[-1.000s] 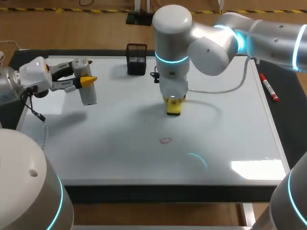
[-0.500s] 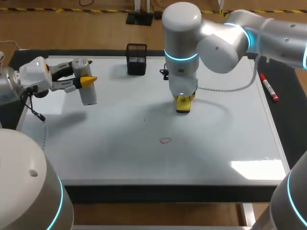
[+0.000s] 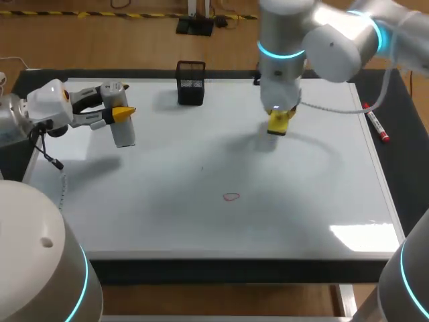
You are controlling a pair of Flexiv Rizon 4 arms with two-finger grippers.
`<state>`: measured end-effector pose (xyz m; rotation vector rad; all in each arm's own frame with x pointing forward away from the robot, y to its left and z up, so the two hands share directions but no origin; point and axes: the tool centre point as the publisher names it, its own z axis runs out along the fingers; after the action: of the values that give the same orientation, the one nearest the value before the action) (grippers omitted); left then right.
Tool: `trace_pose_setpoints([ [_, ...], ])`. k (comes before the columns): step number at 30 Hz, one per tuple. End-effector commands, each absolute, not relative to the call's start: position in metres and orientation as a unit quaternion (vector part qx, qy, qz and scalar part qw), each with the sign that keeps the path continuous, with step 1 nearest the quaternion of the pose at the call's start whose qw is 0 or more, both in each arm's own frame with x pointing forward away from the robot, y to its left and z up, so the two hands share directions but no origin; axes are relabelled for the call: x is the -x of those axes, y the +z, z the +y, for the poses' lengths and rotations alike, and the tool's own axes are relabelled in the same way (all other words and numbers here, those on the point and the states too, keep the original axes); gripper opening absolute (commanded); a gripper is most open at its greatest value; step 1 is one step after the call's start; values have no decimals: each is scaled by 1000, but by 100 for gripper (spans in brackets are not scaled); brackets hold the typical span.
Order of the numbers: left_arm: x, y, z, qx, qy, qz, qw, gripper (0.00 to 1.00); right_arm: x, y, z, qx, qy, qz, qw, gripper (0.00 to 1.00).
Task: Pick up the inspection probe, press it on each red-marked spot on the whiteboard one by one, put down the probe, pick up the eraser, and wipe off all the red marks.
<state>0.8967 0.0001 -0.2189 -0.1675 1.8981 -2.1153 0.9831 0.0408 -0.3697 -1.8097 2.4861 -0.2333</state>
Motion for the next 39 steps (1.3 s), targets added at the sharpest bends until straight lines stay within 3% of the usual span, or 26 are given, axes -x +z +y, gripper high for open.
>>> trace_pose_setpoints([
  [1,-896,-218,0,59,-735,660,148,0,-984,-361,26,580,-71,811,31,0],
  [39,-876,-221,-15,32,-733,666,135,0,-985,-361,24,574,-70,815,30,0],
])
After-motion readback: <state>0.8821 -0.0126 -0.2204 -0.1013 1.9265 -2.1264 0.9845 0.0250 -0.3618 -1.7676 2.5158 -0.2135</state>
